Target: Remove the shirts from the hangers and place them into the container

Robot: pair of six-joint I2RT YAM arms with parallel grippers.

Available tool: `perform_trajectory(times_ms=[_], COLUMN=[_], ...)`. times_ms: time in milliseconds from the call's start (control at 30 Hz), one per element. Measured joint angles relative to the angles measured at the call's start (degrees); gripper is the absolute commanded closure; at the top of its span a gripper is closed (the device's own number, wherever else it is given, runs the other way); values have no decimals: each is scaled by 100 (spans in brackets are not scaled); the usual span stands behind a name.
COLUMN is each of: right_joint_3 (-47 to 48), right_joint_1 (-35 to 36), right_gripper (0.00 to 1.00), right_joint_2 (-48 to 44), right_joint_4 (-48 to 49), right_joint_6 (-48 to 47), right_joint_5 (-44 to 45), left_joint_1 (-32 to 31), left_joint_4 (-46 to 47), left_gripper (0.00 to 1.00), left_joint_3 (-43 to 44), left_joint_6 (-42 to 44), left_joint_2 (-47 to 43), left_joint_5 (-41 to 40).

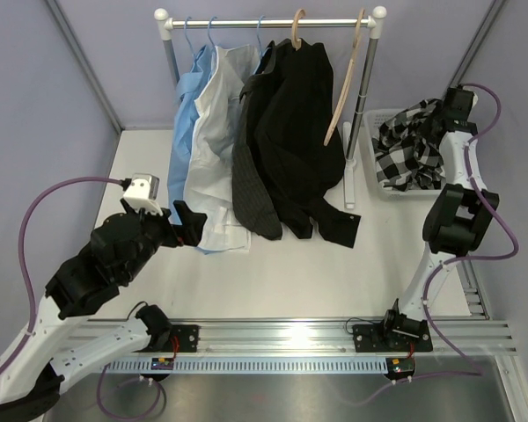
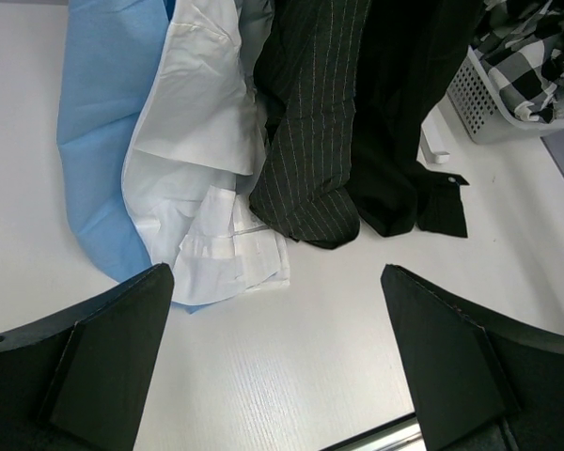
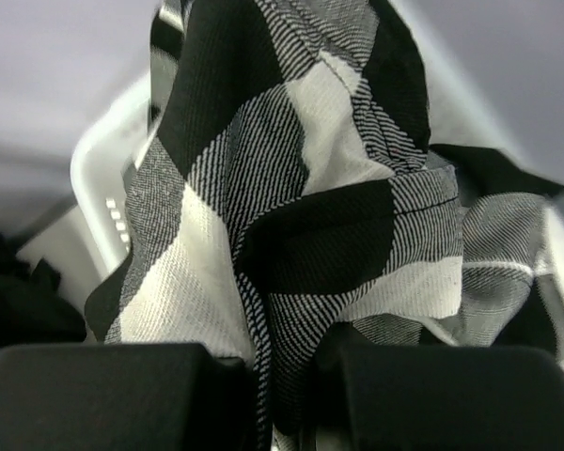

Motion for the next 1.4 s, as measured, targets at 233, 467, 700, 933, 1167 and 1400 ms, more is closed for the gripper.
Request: perform_trajectory(times_ms=[233, 467, 700, 933, 1167, 1400], right_joint_3=[688, 787, 809, 800, -37, -258], right_joint_1=[2, 2, 4, 13, 745, 2706], right_gripper=[100, 74, 21, 11, 5, 0], right_joint_2=[1172, 1751, 1023, -1172, -3836, -4651], right_joint_4=[-1040, -1707, -1884, -1836, -1364, -1069], right_joint_6=[297, 389, 127, -164, -404, -352], right_joint_5=[-695, -820, -787, -723, -210, 129], left_joint_1=[0, 0, 0, 0, 0, 0], left_joint_4=[0, -2, 0, 2, 0, 0], left_gripper=[1, 1, 1, 1, 1, 1], left_joint_3=[0, 2, 26, 181, 271, 289], left_joint_6=[-26, -35, -31, -26, -28, -33], left_joint_2=[162, 223, 254, 315, 501, 791], left_joint_5=[0, 2, 2, -7, -70, -85])
